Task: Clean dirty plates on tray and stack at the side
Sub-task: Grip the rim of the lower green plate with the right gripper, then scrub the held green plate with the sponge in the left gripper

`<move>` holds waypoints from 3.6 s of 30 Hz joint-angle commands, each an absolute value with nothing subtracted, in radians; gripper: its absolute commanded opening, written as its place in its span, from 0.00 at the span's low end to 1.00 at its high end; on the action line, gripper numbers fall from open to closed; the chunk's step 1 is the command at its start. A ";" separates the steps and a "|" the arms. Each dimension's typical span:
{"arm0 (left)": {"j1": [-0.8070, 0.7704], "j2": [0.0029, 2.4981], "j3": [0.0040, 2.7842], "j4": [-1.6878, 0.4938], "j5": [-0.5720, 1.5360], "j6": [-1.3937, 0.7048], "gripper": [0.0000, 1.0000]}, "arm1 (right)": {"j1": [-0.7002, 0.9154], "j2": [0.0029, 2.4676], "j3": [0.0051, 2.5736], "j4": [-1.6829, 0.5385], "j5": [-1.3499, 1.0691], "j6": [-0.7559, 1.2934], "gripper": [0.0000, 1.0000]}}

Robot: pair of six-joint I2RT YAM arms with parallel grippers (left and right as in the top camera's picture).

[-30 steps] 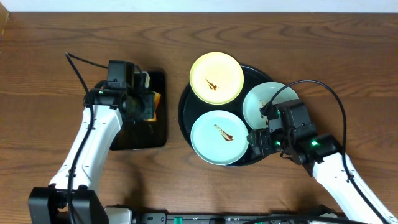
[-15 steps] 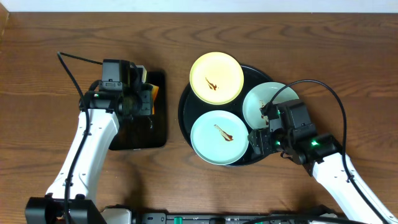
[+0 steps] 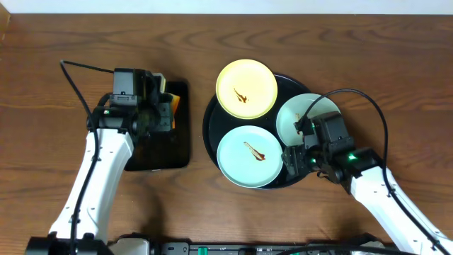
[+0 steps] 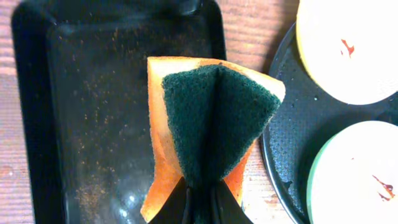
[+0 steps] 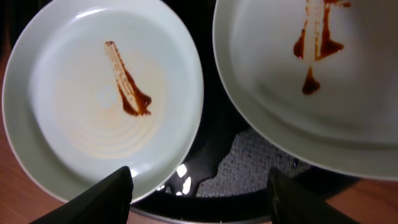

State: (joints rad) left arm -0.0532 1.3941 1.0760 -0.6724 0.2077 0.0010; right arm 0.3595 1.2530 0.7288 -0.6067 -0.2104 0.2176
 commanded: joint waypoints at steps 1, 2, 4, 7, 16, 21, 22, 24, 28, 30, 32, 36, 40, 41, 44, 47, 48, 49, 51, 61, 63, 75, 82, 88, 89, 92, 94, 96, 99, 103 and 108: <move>-0.052 1.364 1.096 -0.676 0.218 0.015 0.07 | 0.368 1.273 0.744 -0.586 -0.214 0.259 0.67; -0.052 1.364 1.096 -0.680 0.219 0.015 0.08 | 0.368 1.281 0.744 -0.582 -0.214 0.263 0.67; -0.052 1.364 1.096 -0.691 0.226 0.015 0.08 | 0.368 1.298 0.744 -0.579 -0.214 0.279 0.66; -0.052 1.364 1.096 -0.699 0.226 0.015 0.07 | 0.368 1.341 0.744 -0.579 -0.214 0.314 0.64; -0.052 1.364 1.096 -0.702 0.225 0.015 0.08 | 0.403 1.486 0.744 -0.534 -0.250 0.350 0.59; -0.052 1.364 1.096 -0.714 0.227 0.014 0.07 | 0.436 1.526 0.744 -0.500 -0.258 0.367 0.55; -0.052 1.364 1.096 -0.718 0.229 0.014 0.07 | 0.435 1.526 0.744 -0.500 -0.256 0.367 0.54; -0.052 1.364 1.096 -0.729 0.229 0.014 0.08 | 0.435 1.525 0.744 -0.501 -0.236 0.374 0.52; -0.052 1.364 1.096 -0.736 0.229 0.014 0.07 | 0.435 1.525 0.744 -0.501 -0.214 0.401 0.40; -0.052 1.364 1.096 -0.739 0.229 0.014 0.07 | 0.435 1.525 0.744 -0.501 -0.213 0.404 0.33; -0.052 1.364 1.096 -0.740 0.229 0.014 0.07 | 0.435 1.525 0.744 -0.501 -0.213 0.404 0.25; -0.052 1.364 1.096 -0.740 0.229 0.014 0.07 | 0.435 1.525 0.744 -0.505 -0.213 0.404 0.14; -0.052 1.364 1.096 -0.741 0.229 0.014 0.07 | 0.435 1.525 0.744 -0.505 -0.213 0.404 0.06; -0.052 1.364 1.096 -0.741 0.229 0.014 0.08 | 0.435 1.525 0.744 -0.505 -0.213 0.404 0.05; -0.052 1.364 1.096 -0.743 0.229 0.014 0.07 | 0.435 1.525 0.744 -0.505 -0.213 0.404 0.05; -0.052 1.364 1.096 -0.747 0.229 0.014 0.07 | 0.435 1.525 0.744 -0.505 -0.213 0.404 0.04; -0.052 1.364 1.096 -0.748 0.229 0.014 0.07 | 0.435 1.525 0.744 -0.505 -0.213 0.404 0.04; -0.052 1.364 1.096 -0.748 0.232 0.014 0.08 | 0.435 1.525 0.744 -0.505 -0.213 0.404 0.04; -0.052 1.364 1.096 -0.748 0.255 0.014 0.07 | 0.435 1.525 0.744 -0.505 -0.213 0.404 0.03; -0.052 1.364 1.096 -0.747 0.265 0.015 0.07 | 0.435 1.525 0.744 -0.505 -0.213 0.404 0.02; -0.052 1.364 1.096 -0.747 0.265 0.015 0.08 | 0.435 1.525 0.744 -0.505 -0.213 0.404 0.02; -0.172 1.367 1.096 -0.711 0.507 0.021 0.07 | 0.435 1.525 0.744 -0.505 -0.213 0.404 0.02; -0.419 1.437 1.096 -0.636 0.427 -0.212 0.08 | 0.435 1.525 0.744 -0.504 -0.213 0.403 0.02; -0.525 1.568 1.096 -0.451 0.634 -0.397 0.07 | 0.435 1.525 0.744 -0.505 -0.213 0.404 0.02; -0.532 1.592 1.096 -0.436 0.650 -0.422 0.08 | 0.435 1.525 0.744 -0.505 -0.213 0.404 0.02; -0.551 1.656 1.096 -0.411 0.677 -0.469 0.08 | 0.435 1.525 0.744 -0.506 -0.213 0.404 0.02; -0.560 1.700 1.096 -0.401 0.702 -0.495 0.08 | 0.435 1.525 0.744 -0.506 -0.214 0.404 0.02; -0.564 1.742 1.096 -0.402 0.713 -0.521 0.07 | 0.435 1.525 0.744 -0.506 -0.213 0.404 0.02; -0.567 1.802 1.096 -0.397 0.746 -0.547 0.07 | 0.435 1.525 0.744 -0.506 -0.213 0.404 0.02; -0.567 1.831 1.095 -0.393 0.783 -0.556 0.08 | 0.435 1.525 0.744 -0.505 -0.213 0.404 0.02; -0.569 1.835 1.094 -0.387 0.812 -0.557 0.07 | 0.435 1.525 0.744 -0.505 -0.213 0.404 0.01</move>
